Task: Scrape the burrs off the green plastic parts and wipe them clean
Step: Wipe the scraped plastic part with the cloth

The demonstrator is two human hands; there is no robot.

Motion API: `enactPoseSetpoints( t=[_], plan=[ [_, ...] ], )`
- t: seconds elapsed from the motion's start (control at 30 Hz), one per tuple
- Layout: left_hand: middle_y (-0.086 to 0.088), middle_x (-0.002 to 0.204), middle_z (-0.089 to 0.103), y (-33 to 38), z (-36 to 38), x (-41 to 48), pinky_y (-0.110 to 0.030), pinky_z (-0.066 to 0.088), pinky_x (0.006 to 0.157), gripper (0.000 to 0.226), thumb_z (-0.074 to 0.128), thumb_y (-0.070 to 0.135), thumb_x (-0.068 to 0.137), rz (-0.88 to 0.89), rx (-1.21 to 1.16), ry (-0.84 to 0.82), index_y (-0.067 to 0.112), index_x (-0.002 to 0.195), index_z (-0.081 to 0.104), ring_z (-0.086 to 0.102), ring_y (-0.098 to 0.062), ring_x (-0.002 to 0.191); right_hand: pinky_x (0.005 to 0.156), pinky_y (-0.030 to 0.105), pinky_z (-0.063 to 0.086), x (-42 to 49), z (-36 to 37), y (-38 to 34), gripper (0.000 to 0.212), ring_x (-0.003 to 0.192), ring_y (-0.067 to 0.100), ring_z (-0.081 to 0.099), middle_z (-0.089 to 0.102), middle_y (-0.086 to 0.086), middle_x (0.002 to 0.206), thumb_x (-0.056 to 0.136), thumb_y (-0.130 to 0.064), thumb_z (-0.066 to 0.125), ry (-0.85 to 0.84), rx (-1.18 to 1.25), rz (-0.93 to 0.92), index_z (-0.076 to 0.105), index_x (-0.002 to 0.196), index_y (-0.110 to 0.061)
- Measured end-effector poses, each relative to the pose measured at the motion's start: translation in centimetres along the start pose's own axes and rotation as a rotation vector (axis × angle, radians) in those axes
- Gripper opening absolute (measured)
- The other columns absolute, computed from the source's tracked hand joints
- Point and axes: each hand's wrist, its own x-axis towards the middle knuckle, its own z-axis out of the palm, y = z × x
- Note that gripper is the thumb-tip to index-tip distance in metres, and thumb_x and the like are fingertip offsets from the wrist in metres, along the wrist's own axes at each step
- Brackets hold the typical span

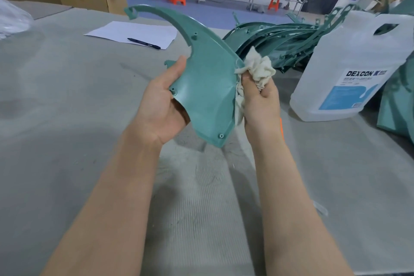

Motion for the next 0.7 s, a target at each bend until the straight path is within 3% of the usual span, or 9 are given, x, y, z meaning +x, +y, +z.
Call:
enactPoseSetpoints(
  t=[0.07,0.13,0.2,0.3,0.4,0.47,0.53,0.63,0.7],
  plan=[
    [-0.001,0.098,0.074,-0.1,-0.1,-0.1,-0.03,0.057,0.074,0.039,0.046,0.036,0.094,-0.015,0.017,0.0,0.017,0.088,0.079,0.071,-0.016,0.092,0.095,0.041,0.052,0.2,-0.5,0.0,0.02,0.102,0.021,0.067,0.071,0.004,0.105,0.102,-0.021,0.049,0.036,-0.117,0.03,0.066,0.107,-0.013],
    [-0.001,0.097,0.074,-0.3,0.0,0.0,-0.029,0.057,0.071,0.041,0.044,0.036,0.096,-0.043,0.036,0.008,0.018,0.086,0.079,0.071,-0.016,0.09,0.077,0.034,0.049,0.6,-1.0,0.2,0.027,0.077,0.015,0.061,0.066,-0.007,0.074,0.101,-0.032,0.049,0.083,-0.256,0.059,0.065,0.082,-0.02],
    [-0.001,0.097,0.074,-0.5,0.1,0.1,-0.029,0.057,0.07,0.041,0.044,0.036,0.097,-0.073,0.043,0.004,0.018,0.086,0.079,0.071,-0.016,0.089,0.068,0.032,0.04,0.6,-1.4,0.2,0.039,0.066,0.014,0.049,0.054,-0.009,0.058,0.098,-0.039,0.051,0.123,-0.315,0.081,0.055,0.065,-0.018],
    [-0.003,0.097,0.074,-0.4,0.0,0.2,-0.031,0.058,0.071,0.044,0.042,0.037,0.098,-0.073,0.008,0.012,0.017,0.085,0.079,0.071,-0.018,0.089,0.07,0.033,0.042,0.6,-1.5,0.4,0.039,0.071,0.016,0.051,0.057,0.0,0.07,0.098,-0.036,0.052,0.097,-0.295,0.041,0.058,0.077,-0.003],
    [-0.006,0.096,0.074,-0.3,-0.2,0.4,-0.033,0.058,0.071,0.048,0.04,0.037,0.099,-0.014,-0.106,0.05,0.013,0.083,0.079,0.072,-0.022,0.089,0.072,0.028,0.043,0.3,-0.7,0.6,0.02,0.076,0.009,0.053,0.061,-0.007,0.081,0.1,-0.027,0.049,0.028,-0.445,-0.091,0.062,0.092,-0.014],
    [-0.006,0.098,0.074,-0.1,-0.2,0.4,-0.034,0.058,0.072,0.052,0.036,0.037,0.101,0.037,-0.168,0.066,0.012,0.084,0.079,0.071,-0.021,0.092,0.065,0.018,0.04,-0.1,-0.1,0.3,0.011,0.072,0.004,0.051,0.059,-0.01,0.081,0.099,-0.019,0.048,0.12,-0.429,-0.165,0.057,0.094,-0.017],
    [-0.006,0.107,0.072,0.0,-0.3,0.4,-0.035,0.057,0.081,0.048,0.034,0.037,0.103,0.113,-0.217,0.082,0.012,0.1,0.075,0.069,-0.021,0.101,0.062,0.018,0.037,-0.5,0.0,-0.3,0.009,0.072,0.008,0.049,0.056,-0.004,0.082,0.097,-0.018,0.048,0.26,-0.359,-0.204,0.052,0.09,-0.014],
    [-0.006,0.12,0.067,0.7,0.2,0.5,-0.039,0.048,0.1,0.041,0.036,0.039,0.103,0.195,-0.214,0.164,0.012,0.124,0.058,0.062,-0.02,0.114,0.073,0.019,0.041,-1.5,0.9,-1.2,0.023,0.079,0.009,0.051,0.058,0.003,0.093,0.094,-0.025,0.04,0.288,-0.3,-0.275,0.054,0.1,-0.007],
    [-0.005,0.115,0.069,0.6,0.5,0.4,-0.035,0.05,0.096,0.045,0.033,0.042,0.102,0.176,-0.148,0.18,0.011,0.121,0.059,0.064,-0.019,0.11,0.091,0.021,0.042,-3.1,2.9,-1.5,0.037,0.1,0.013,0.056,0.06,0.008,0.111,0.09,-0.018,0.035,0.106,-0.277,-0.37,0.054,0.115,0.0]
  ],
)
